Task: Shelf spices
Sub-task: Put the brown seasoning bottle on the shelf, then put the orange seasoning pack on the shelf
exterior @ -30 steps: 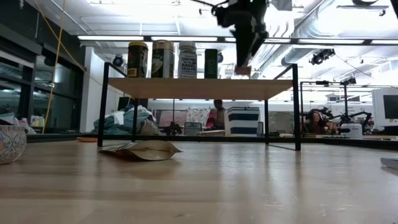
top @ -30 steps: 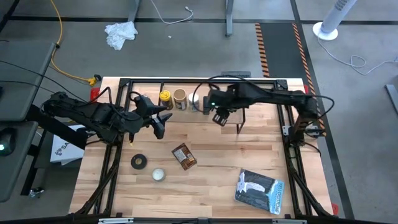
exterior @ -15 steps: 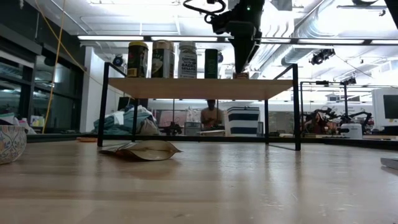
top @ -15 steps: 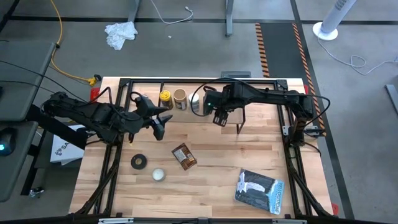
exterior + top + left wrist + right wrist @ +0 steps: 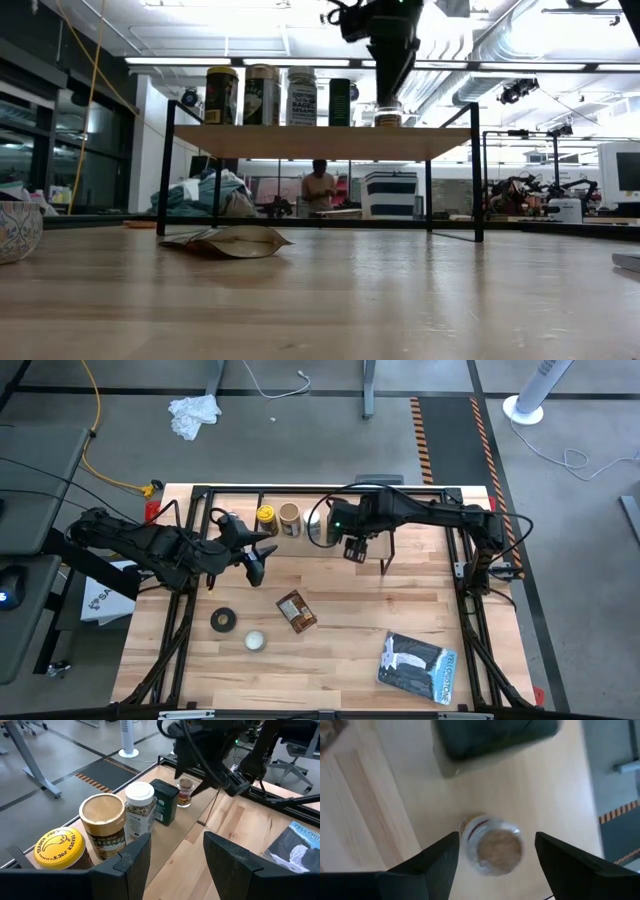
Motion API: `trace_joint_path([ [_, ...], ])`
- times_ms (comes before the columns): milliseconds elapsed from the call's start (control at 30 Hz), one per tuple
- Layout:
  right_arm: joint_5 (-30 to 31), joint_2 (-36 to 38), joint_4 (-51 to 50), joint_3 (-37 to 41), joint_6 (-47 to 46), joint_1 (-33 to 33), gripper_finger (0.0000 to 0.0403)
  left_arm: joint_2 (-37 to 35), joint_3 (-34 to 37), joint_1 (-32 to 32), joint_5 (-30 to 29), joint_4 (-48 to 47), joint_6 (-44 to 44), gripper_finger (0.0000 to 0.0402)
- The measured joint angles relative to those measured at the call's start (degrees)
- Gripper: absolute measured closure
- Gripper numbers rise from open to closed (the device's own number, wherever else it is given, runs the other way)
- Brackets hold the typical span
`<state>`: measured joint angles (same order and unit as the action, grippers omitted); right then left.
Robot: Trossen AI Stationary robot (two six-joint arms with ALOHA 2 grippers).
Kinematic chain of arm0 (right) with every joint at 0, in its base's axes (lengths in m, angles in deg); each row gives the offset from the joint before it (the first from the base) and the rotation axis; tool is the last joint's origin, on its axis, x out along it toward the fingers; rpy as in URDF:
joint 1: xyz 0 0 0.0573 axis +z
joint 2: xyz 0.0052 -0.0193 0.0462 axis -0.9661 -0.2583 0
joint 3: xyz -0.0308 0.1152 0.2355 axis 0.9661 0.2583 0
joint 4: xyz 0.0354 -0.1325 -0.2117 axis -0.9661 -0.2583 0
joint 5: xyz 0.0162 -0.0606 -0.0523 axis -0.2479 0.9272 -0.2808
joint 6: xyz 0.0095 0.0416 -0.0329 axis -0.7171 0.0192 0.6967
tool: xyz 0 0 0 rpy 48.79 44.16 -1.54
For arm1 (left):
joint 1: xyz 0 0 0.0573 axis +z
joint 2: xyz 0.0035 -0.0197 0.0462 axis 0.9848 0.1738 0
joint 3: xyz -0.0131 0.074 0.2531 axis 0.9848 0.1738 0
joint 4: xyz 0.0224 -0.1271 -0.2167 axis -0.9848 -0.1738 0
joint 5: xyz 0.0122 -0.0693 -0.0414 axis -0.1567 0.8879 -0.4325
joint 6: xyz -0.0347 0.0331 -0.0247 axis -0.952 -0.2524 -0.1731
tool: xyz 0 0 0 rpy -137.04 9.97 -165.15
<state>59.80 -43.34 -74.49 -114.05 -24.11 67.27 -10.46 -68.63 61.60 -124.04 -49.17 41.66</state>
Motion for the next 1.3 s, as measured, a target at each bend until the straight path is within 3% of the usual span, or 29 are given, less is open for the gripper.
trace_joint_path([
  [133,1.0,0.0,-0.2,-3.6,1.4,-0.4,0.0146,0.0,0.0,0.0,0.5,-0.1,0.1,0.0222],
  [400,1.4,0.1,-1.7,-11.5,3.9,-0.5,0.0146,0.0,0.0,-0.1,7.9,-4.9,0.2,0.0222],
  [533,-6.6,0.1,-0.7,-14.8,-0.2,0.6,0.0146,-0.4,0.0,-1.7,16.3,-3.9,2.9,0.0222],
  [600,-13.0,0.1,1.2,-15.5,-1.7,2.0,0.0146,-0.4,0.0,-3.5,18.5,-1.9,4.0,0.0222],
  [667,-15.4,0.1,2.3,-15.5,-2.2,4.3,0.0146,0.0,0.0,-5.4,20.7,-1.7,5.5,0.0222],
  [867,-12.5,0.1,0.5,-15.5,-2.5,12.6,0.0146,5.3,0.0,-11.8,26.1,-10.2,0.3,0.0222],
  [1000,-7.4,-0.2,-3.1,-15.3,-5.0,18.0,0.0146,11.6,0.0,-14.3,27.5,-6.1,1.8,0.0215],
  [1100,-2.2,-0.3,-4.2,-12.8,-8.8,20.9,0.0146,17.5,0.0,-13.8,29.2,-4.1,2.9,0.0203],
  [1300,-0.1,-0.1,-10.9,-5.2,-19.1,24.0,0.0146,26.8,0.1,-10.3,41.4,-8.0,0.2,0.0165],
])
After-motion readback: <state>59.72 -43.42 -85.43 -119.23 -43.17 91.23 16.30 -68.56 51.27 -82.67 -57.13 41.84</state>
